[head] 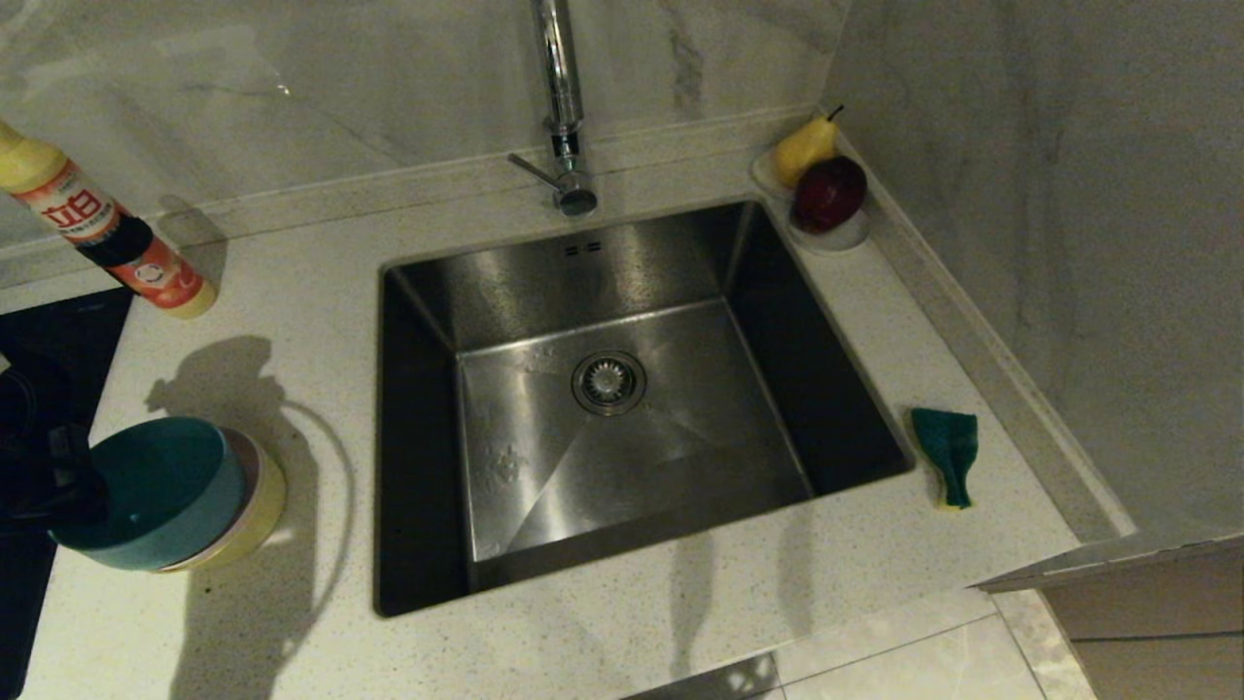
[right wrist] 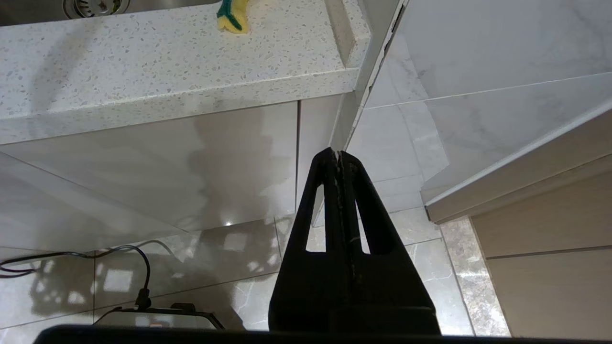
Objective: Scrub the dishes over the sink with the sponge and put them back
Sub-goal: Place the bowl on the bowl
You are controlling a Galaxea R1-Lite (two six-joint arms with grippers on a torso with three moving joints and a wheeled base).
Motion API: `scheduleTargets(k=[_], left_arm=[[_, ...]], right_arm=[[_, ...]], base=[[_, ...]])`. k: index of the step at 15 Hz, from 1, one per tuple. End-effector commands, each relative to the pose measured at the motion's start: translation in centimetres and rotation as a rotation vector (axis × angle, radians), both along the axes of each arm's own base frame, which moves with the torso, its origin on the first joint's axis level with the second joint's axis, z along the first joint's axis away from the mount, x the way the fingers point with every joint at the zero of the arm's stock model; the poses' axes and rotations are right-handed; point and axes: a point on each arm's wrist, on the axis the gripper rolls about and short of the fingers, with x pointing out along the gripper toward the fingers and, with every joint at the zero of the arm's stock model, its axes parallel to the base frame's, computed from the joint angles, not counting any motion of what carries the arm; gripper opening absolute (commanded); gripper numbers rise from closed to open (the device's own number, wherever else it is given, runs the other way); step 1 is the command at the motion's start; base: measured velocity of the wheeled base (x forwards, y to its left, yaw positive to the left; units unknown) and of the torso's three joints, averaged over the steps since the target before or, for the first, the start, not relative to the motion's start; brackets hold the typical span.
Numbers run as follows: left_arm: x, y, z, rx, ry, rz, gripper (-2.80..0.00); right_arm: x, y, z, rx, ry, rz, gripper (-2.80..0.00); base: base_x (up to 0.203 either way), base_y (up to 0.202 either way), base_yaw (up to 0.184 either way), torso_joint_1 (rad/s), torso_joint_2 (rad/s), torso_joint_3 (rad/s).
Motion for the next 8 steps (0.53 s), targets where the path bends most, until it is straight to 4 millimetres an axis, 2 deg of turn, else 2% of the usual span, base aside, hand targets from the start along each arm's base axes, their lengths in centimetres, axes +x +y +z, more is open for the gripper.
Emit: scheduleTargets(k=[1, 8], left_arm=[[-0.1, 0.0, -0.4, -0.004, 0.007, 0.006, -2.80], [0.6, 0.3, -1.5, 0.008, -0.034, 0.016, -2.80]], right_arm=[[0.0, 0.0, 0.0, -0.001, 0.001, 0.000, -2.80], [0.0, 0.0, 0.0, -0.001, 0.001, 0.000, -2.80]], base=[[0.000, 0.000, 0.000, 0.000, 0.00, 0.000], [0.000, 0.000, 0.000, 0.000, 0.00, 0.000]])
